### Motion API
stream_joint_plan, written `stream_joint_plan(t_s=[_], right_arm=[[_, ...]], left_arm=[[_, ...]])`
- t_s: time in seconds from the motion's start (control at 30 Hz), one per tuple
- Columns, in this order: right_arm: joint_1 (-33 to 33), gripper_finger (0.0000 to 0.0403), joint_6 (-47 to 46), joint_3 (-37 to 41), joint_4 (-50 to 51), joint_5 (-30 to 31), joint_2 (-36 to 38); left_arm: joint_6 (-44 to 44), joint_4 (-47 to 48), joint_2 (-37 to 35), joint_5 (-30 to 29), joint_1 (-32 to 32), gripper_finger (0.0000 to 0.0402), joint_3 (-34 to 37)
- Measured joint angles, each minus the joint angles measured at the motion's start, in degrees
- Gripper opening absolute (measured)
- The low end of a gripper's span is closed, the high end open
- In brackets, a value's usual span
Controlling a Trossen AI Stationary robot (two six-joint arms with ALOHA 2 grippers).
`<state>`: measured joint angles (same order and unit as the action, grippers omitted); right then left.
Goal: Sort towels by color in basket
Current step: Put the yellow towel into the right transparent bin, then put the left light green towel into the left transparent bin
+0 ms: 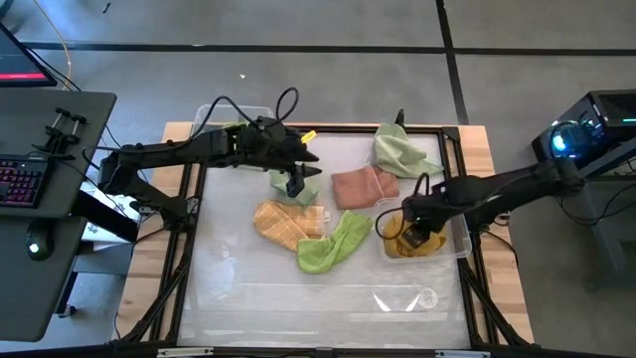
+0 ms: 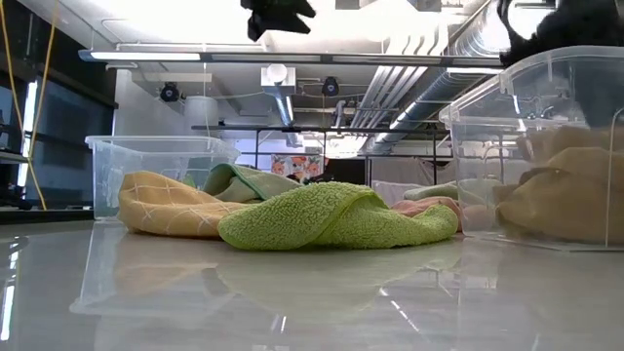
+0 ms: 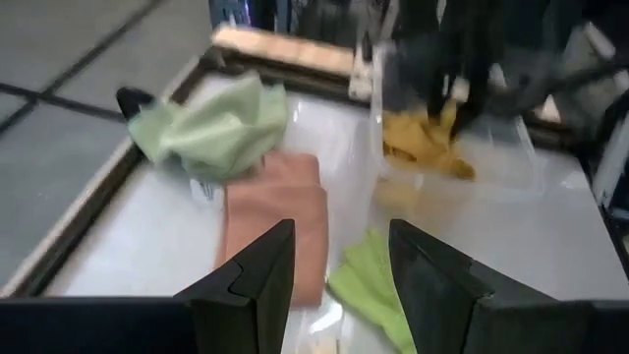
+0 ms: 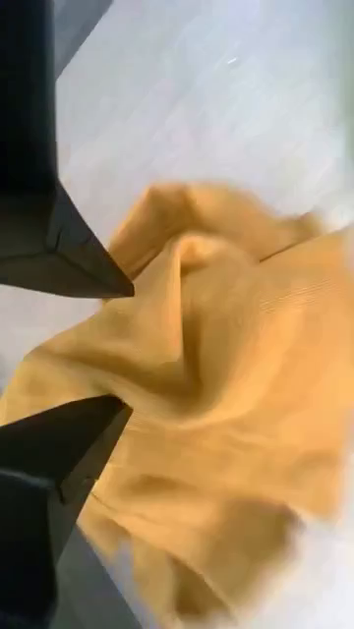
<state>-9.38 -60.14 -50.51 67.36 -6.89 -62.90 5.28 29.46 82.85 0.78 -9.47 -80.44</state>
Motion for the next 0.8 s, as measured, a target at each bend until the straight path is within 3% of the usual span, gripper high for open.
stream_joint_plan(t_s=[0.33,0.43,0.6,0.8], right_arm=[[-0.1,0.0174,3.7,-15.0,-2.9,19.7,3.8],[-0.1,0.0174,8.3,-15.9,-9.5,25.4,3.8],[0.1,0.0174,17.8,-14.2,-24.3,32.6,3.5],[2.2,0.0174,25.4,-13.4,-36.6,35.3,1.7]], left_arm=[[-1.5,28.9,1.0,0.3,3.1,0.0154,0.4],[2.6,26.3,1.1,0.2,3.4,0.0154,3.9],[7.0,12.1,1.1,0.0,3.4,0.0154,12.1],[9.3,-1.5,3.9,-2.8,1.3,0.0165,15.4]])
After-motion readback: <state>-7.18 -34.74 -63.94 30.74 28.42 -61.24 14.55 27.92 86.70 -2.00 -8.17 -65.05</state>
